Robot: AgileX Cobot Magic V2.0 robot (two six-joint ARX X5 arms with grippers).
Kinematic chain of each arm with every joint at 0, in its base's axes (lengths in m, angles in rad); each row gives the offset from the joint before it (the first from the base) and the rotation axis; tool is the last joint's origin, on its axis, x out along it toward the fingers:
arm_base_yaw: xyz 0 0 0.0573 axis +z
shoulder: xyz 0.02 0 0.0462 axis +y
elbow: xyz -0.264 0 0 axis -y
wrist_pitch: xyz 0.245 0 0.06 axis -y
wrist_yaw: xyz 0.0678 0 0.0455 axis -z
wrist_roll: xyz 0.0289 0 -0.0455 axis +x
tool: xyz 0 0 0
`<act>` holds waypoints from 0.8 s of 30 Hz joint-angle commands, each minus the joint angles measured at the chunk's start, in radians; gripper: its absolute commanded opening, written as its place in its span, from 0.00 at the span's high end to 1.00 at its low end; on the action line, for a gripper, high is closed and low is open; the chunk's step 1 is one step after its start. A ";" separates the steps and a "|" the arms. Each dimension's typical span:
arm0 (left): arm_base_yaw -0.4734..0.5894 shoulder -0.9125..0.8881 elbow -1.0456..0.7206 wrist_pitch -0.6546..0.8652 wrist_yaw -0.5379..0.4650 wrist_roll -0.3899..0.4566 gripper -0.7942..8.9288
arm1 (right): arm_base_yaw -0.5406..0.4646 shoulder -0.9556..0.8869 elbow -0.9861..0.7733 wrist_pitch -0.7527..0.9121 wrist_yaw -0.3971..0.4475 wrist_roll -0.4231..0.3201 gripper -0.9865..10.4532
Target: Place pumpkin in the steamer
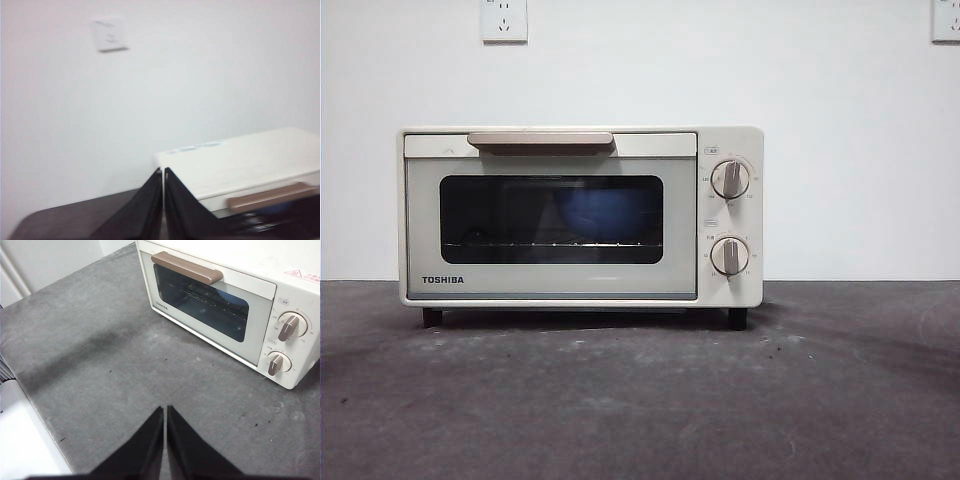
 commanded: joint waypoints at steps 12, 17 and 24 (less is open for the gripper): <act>0.043 -0.217 -0.403 0.046 -0.029 0.013 0.90 | 0.008 0.004 0.008 0.012 -0.001 0.001 0.91; 0.043 -0.240 -0.466 0.037 -0.029 0.013 0.90 | 0.008 0.004 0.008 0.012 -0.001 0.001 0.91; 0.042 -0.257 -0.533 -0.002 -0.029 0.013 0.90 | 0.008 0.004 0.008 0.012 -0.001 0.001 0.91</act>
